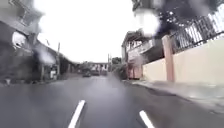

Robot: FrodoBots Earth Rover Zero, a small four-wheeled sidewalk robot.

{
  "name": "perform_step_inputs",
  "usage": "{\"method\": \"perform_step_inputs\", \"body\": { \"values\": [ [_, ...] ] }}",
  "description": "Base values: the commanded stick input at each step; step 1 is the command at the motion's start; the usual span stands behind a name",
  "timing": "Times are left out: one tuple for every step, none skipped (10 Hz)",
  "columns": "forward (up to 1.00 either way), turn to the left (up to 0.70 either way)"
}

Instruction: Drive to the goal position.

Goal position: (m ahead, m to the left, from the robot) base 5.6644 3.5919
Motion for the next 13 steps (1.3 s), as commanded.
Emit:
{"method": "perform_step_inputs", "body": {
  "values": [
    [1.0, 0.0],
    [1.0, 0.03],
    [1.0, 0.11],
    [1.0, 0.07],
    [1.0, 0.22],
    [1.0, 0.14],
    [1.0, 0.14],
    [1.0, 0.19],
    [1.0, 0.16],
    [1.0, 0.09],
    [1.0, 0.16],
    [1.0, 0.14],
    [1.0, 0.11]
  ]
}}
